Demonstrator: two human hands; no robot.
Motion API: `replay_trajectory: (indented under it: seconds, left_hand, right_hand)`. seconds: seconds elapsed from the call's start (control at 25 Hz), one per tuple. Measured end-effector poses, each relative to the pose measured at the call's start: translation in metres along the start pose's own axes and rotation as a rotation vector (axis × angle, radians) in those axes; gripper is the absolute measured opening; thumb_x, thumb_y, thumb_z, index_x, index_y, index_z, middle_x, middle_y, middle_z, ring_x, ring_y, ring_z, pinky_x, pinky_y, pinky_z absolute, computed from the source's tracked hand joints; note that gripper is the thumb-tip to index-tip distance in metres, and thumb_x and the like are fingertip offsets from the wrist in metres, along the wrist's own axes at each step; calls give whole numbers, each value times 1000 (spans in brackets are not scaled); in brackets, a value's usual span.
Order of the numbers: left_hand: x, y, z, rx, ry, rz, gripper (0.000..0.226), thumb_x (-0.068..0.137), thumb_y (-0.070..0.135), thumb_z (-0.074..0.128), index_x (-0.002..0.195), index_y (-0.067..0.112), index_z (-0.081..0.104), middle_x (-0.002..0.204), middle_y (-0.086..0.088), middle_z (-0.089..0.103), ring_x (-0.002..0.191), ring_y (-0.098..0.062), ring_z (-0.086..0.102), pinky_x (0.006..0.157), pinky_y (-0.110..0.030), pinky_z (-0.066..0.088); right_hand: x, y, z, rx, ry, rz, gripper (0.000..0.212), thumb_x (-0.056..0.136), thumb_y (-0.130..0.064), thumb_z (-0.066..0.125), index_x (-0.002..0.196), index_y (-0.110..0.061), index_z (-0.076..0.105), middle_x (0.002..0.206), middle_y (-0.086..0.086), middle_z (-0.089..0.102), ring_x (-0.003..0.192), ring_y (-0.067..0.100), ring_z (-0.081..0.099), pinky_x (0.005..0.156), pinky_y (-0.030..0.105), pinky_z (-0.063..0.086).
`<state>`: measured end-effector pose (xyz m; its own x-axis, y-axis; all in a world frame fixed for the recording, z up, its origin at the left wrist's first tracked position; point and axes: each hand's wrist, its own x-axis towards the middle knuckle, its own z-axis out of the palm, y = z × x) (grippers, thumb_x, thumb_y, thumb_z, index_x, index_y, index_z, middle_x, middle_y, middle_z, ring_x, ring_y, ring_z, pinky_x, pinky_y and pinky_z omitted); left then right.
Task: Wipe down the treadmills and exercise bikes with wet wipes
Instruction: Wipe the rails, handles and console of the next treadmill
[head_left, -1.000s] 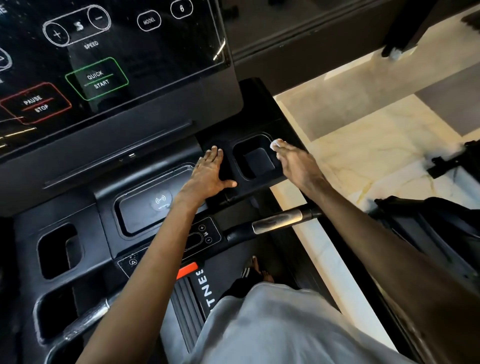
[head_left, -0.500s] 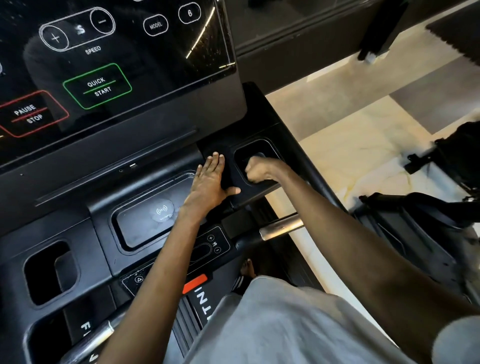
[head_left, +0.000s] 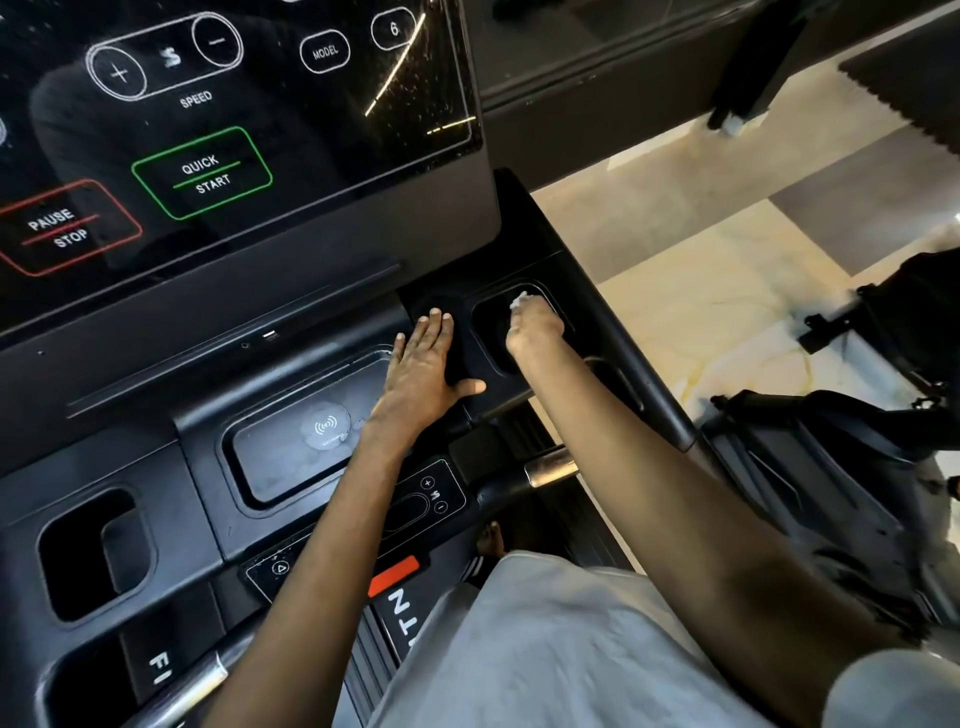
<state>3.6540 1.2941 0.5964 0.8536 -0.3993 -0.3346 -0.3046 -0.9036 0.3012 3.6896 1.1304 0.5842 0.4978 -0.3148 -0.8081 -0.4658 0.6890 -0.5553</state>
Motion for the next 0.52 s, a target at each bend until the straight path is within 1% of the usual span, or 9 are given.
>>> replay_trajectory:
  seconds: [0.08,0.12,0.16,0.2,0.28,0.32,0.36,0.44,0.52]
  left_hand:
    - [1,-2,1,-2,5,3,108,88,61,64,161,18,-4,169,0,-9,155,-15,-8,123,-37,-8]
    - [1,-2,1,-3,6,7,109,87,61,64,161,18,-3,169,0,-9,155,-15,-8,123,-37,-8]
    - [0,-2,2,-5,10,10,109,87,61,64,161,18,-3,169,0,-8,155,-15,-8,123,-37,-8]
    - [0,-1,3,-11,14,12,109,87,60,65,162,18,-2,169,0,-8,155,-15,-8,123,-37,-8]
    - [1,-2,5,-27,17,12,109,87,59,66,162,18,-1,169,0,-7,155,-15,-8,123,-37,-7]
    - [2,-2,4,-30,15,13,109,87,59,67,162,17,-1,169,0,-7,156,-15,-7,124,-38,-6]
    - [3,-3,3,-29,13,13,109,87,59,67,162,17,-1,170,-1,-6,156,-16,-7,124,-38,-6]
    - [3,-1,3,-21,17,9,110,86,59,67,162,16,-1,170,-1,-6,156,-16,-6,124,-39,-5]
    - [2,-1,3,-14,19,10,110,86,59,67,162,16,0,170,-2,-5,156,-17,-6,124,-39,-4]
  right_hand:
    - [11,-3,4,-14,94,-113,35,105,-11,37,72,-21,35,77,-5,39,60,10,45,36,9,38]
    - [9,-4,6,-26,154,-131,29,101,-10,46,73,-17,42,78,0,48,62,9,47,36,11,37]
    - [17,1,5,-75,189,-130,19,97,-9,54,78,-11,51,83,4,58,69,13,55,45,17,43]
    - [22,7,2,-224,138,-167,7,94,-9,59,89,-5,60,92,6,64,80,17,60,59,22,47]
    - [19,18,-8,-599,-85,-260,18,93,-9,61,106,0,70,97,7,66,93,16,61,79,28,53]
    - [12,17,-16,-815,-186,-333,19,92,-9,61,106,-5,74,96,5,68,95,14,62,87,30,54]
    - [10,12,-22,-1067,-254,-424,19,91,-10,61,101,-12,76,96,2,71,94,12,63,89,31,55]
    - [3,-6,-30,-1537,-379,-521,20,88,-8,59,78,-20,72,82,-3,68,79,10,61,76,31,53]
    - [-10,-20,-38,-1828,-503,-531,25,91,-10,56,68,-16,63,69,-4,59,66,11,53,68,33,46]
